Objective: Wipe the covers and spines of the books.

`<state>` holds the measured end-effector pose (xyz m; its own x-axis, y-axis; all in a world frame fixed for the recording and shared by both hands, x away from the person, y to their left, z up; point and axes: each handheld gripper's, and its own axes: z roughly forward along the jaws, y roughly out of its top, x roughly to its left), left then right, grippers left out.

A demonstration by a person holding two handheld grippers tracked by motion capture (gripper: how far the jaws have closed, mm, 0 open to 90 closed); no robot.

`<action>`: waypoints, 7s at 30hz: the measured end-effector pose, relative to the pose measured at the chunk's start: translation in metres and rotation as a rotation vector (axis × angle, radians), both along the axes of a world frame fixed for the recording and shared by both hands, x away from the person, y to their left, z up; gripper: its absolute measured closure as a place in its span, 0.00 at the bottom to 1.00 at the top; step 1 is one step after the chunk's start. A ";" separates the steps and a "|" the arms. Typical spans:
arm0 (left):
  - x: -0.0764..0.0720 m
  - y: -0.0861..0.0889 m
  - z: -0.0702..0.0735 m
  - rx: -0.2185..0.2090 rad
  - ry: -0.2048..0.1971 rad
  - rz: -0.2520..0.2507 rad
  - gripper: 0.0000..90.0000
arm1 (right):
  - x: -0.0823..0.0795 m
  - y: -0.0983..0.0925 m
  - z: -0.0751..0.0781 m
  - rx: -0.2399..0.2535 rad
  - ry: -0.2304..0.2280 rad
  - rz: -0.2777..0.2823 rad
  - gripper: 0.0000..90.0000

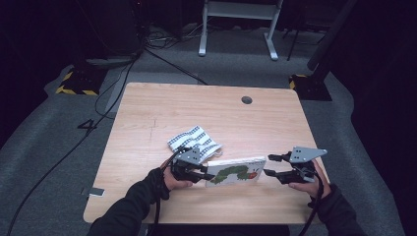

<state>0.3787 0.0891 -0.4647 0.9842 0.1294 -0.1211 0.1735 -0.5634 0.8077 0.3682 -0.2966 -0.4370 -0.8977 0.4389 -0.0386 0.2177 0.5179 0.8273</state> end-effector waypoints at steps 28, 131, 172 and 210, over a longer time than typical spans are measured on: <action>-0.001 -0.001 0.002 0.022 -0.046 -0.013 0.80 | 0.003 0.041 -0.014 0.046 0.057 0.261 0.78; 0.031 -0.006 0.011 -0.050 -0.039 0.225 0.90 | -0.011 0.015 0.021 0.182 -0.144 0.023 0.88; 0.028 -0.027 0.006 -0.056 -0.048 0.162 0.90 | -0.012 0.007 0.029 0.274 -0.148 0.012 0.88; 0.036 -0.039 -0.011 -0.005 -0.018 0.210 0.90 | -0.028 0.018 0.050 0.366 -0.244 0.044 0.88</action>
